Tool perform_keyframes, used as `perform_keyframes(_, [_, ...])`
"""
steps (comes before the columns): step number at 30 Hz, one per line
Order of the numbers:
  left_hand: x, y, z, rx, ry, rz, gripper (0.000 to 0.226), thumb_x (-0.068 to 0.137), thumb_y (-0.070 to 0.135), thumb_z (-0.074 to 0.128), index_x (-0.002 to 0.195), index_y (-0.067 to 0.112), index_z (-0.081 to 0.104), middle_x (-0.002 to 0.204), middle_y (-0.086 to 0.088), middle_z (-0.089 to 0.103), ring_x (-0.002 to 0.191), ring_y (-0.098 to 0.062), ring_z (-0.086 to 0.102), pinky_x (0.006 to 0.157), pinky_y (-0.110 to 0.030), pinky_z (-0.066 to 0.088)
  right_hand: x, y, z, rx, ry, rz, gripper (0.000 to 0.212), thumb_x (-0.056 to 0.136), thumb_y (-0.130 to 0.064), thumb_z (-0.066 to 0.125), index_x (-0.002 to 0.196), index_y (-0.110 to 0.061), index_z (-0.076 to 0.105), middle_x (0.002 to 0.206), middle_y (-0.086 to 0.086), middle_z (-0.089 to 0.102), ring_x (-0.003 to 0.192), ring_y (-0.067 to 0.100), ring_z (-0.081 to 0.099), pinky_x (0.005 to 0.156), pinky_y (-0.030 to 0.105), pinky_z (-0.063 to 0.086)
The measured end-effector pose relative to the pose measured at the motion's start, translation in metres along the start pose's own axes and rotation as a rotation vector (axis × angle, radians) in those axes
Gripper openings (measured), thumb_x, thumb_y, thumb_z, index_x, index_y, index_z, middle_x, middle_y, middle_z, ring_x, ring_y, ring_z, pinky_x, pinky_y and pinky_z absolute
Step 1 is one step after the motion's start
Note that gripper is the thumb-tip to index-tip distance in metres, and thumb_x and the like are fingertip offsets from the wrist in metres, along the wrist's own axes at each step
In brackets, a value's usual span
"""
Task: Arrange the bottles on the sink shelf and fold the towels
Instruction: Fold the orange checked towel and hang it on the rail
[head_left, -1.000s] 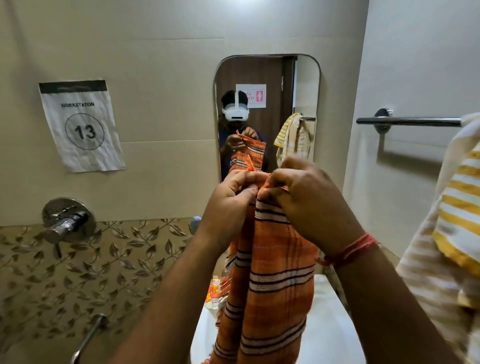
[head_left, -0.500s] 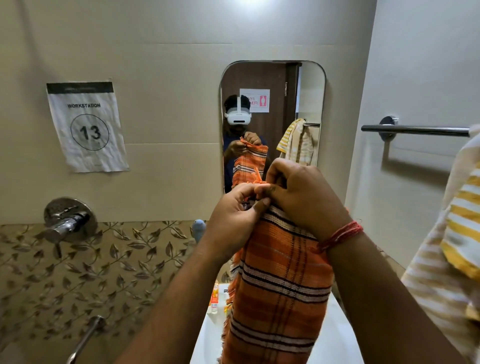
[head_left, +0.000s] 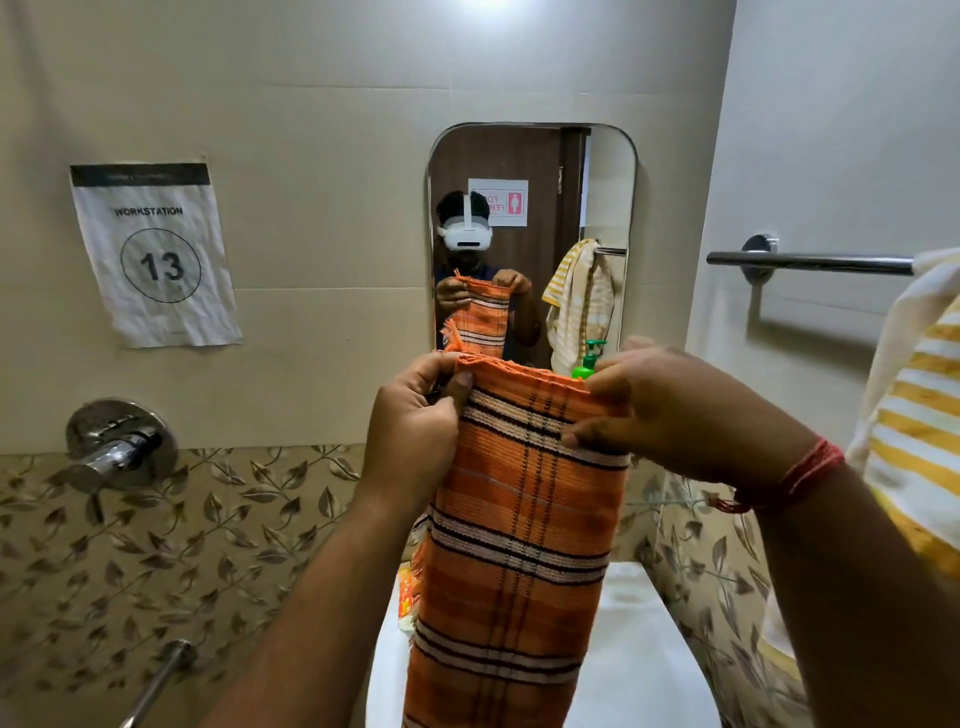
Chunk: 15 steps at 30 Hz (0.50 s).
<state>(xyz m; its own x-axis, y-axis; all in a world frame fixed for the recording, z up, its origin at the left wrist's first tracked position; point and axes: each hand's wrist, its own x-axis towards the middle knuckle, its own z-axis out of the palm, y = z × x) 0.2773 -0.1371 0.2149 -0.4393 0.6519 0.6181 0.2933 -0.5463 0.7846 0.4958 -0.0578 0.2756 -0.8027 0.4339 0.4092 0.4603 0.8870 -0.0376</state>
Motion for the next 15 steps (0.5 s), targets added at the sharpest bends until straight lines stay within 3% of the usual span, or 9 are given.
perform_keyframes(2, [0.001,0.001,-0.003,-0.03,0.02,0.005,0.033,0.1,0.018,0.059,0.089,0.045,0.075,0.092,0.01,0.077,0.084,-0.008,0.074,0.065,-0.017,0.057,-0.004,0.004,-0.002,-0.028,0.112,0.007,0.042,0.076,-0.067,0.055,0.081,-0.028,0.069,0.101,-0.013,0.052,0.1,0.008,0.045,0.081,0.027,0.044])
perform_keyframes(4, [0.001,0.003,-0.005,-0.057,0.029,0.016,0.032,0.099,0.018,0.059,0.089,0.043,0.075,0.092,0.01,0.077,0.085,-0.008,0.074,0.065,-0.017,0.057,-0.007,0.008,-0.006,0.118,0.166,0.009,0.039,0.074,-0.065,0.059,0.074,-0.027,0.065,0.104,-0.012,0.047,0.101,0.01,0.048,0.082,0.026,0.048])
perform_keyframes(7, [0.001,0.004,-0.006,-0.088,0.046,0.038,0.032,0.099,0.017,0.059,0.09,0.044,0.076,0.095,0.013,0.077,0.088,-0.004,0.073,0.067,-0.014,0.056,-0.009,0.012,-0.009,0.342,0.185,-0.017,0.04,0.074,-0.058,0.064,0.075,-0.018,0.064,0.1,-0.009,0.053,0.093,0.012,0.059,0.075,0.027,0.059])
perform_keyframes(12, [0.0,0.004,-0.005,-0.085,0.087,0.035,0.02,0.099,0.018,0.059,0.096,0.033,0.073,0.094,0.015,0.077,0.087,-0.002,0.073,0.065,-0.013,0.055,-0.013,0.019,-0.006,0.412,0.215,-0.04,0.038,0.08,-0.054,0.063,0.082,-0.015,0.065,0.081,-0.004,0.068,0.08,0.013,0.068,0.068,0.031,0.06])
perform_keyframes(15, [0.0,0.005,-0.005,-0.061,0.091,0.029,0.021,0.1,0.018,0.058,0.096,0.033,0.072,0.092,0.014,0.077,0.085,-0.004,0.073,0.065,-0.016,0.056,-0.014,0.023,0.001,0.641,0.196,-0.018,0.04,0.078,-0.049,0.067,0.088,-0.01,0.064,0.089,0.003,0.072,0.085,0.019,0.073,0.071,0.031,0.061])
